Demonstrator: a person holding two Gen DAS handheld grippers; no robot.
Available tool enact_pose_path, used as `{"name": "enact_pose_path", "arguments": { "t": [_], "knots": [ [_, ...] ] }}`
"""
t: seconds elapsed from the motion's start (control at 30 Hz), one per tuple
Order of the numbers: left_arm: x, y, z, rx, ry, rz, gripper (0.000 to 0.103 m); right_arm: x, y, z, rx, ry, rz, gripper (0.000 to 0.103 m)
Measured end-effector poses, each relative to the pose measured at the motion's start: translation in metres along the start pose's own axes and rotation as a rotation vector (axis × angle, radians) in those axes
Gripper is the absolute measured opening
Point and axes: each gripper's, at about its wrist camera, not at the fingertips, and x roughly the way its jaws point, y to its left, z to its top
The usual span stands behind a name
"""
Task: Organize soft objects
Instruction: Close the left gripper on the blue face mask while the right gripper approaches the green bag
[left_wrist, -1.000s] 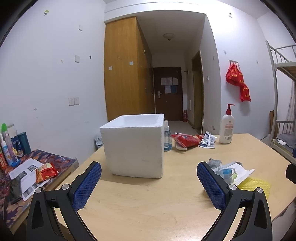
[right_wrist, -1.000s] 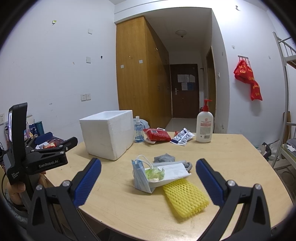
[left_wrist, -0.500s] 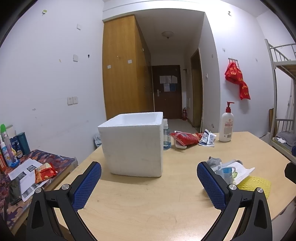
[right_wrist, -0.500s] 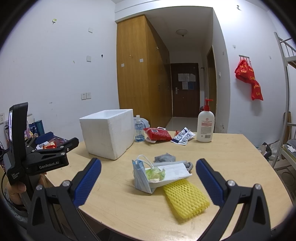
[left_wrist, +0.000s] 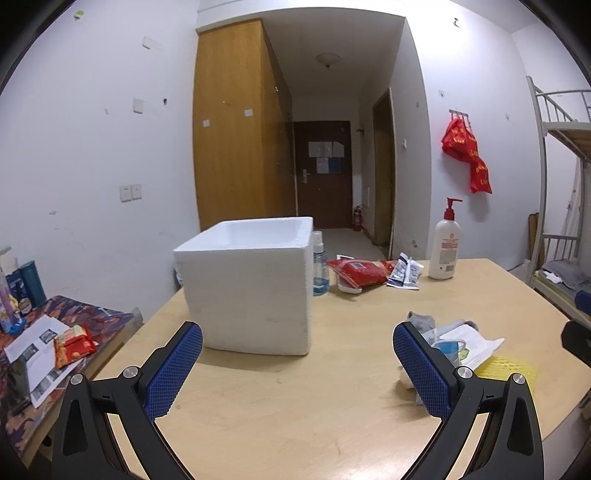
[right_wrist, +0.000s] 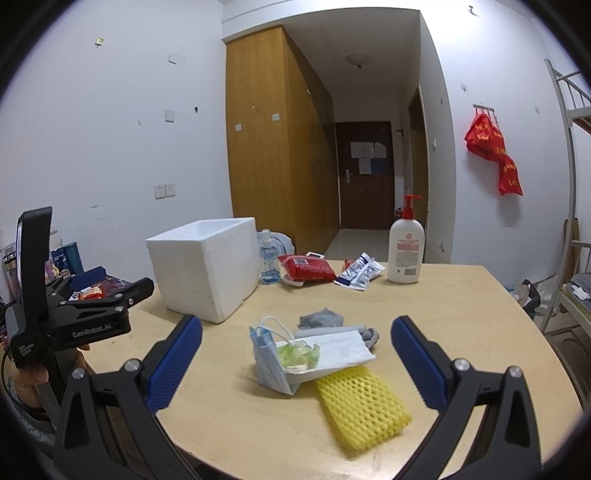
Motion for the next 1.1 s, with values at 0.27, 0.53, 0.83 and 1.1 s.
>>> {"name": "enact_pose_path", "arguments": {
  "t": [0.27,0.53,0.83,1.1],
  "knots": [
    [0.026,-0.016,0.001,0.013,0.05,-0.092,0.103,0.024,-0.016,0.0,0.025,0.055,-0.007,0.103],
    [0.047,-0.036,-0.005,0.04,0.114,-0.185,0.103,0.043,-0.034,-0.004,0.056,0.105,-0.048,0.103],
    [0.054,-0.059,-0.014,0.088,0.162,-0.379,0.103,0.053,-0.054,-0.006,0.111,0.137,-0.053,0.103],
    [0.074,-0.072,-0.023,0.065,0.25,-0.452,0.103,0.063,-0.057,-0.013,0.108,0.166,-0.048,0.103]
  ]
}}
